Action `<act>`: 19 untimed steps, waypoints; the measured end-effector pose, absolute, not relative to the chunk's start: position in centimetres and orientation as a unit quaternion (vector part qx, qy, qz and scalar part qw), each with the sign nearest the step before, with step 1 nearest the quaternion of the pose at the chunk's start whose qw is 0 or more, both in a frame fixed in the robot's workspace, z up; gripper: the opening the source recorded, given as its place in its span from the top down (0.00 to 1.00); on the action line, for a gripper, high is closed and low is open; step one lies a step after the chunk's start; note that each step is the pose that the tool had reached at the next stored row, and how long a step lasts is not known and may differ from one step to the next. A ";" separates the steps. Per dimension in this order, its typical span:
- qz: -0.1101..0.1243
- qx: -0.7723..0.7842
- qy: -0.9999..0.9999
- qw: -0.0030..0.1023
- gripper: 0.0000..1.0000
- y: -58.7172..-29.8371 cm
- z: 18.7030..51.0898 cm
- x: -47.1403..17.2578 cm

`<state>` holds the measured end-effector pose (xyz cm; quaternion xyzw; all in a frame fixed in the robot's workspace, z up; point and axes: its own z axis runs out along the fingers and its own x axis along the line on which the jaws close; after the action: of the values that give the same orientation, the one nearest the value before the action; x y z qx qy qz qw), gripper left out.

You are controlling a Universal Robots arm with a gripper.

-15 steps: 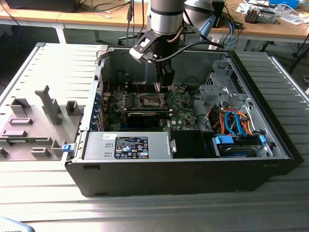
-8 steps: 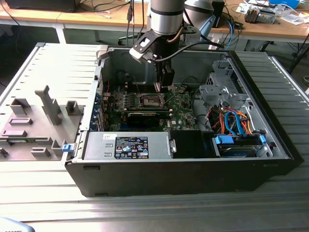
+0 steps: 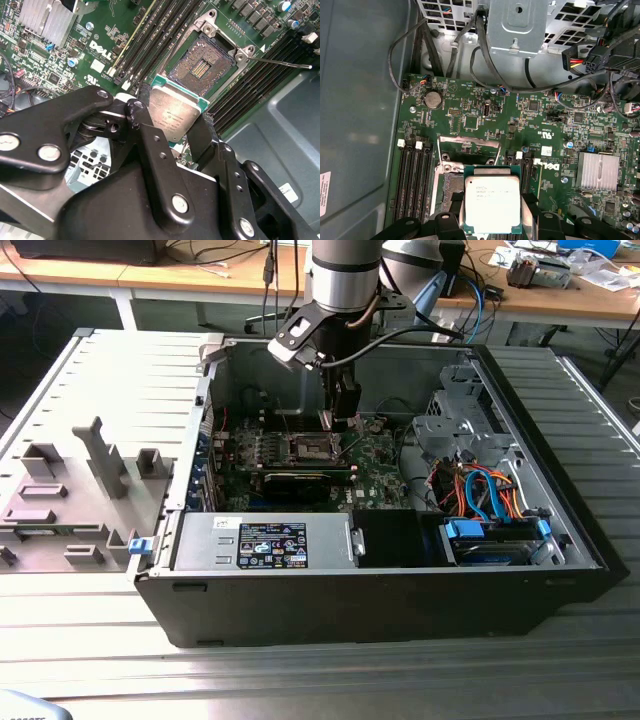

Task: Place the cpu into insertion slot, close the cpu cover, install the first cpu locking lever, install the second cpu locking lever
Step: 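Place the cpu into insertion slot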

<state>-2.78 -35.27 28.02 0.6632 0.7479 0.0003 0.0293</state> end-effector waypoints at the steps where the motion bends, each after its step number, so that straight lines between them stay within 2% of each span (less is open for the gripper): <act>1: 0.000 0.663 0.748 0.029 0.46 -35.3 28.0 -2.8; 19: 0.000 0.667 0.744 0.029 0.46 -35.3 28.0 -2.8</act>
<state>-2.78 -35.27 28.02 0.6673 0.7443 0.0002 0.0293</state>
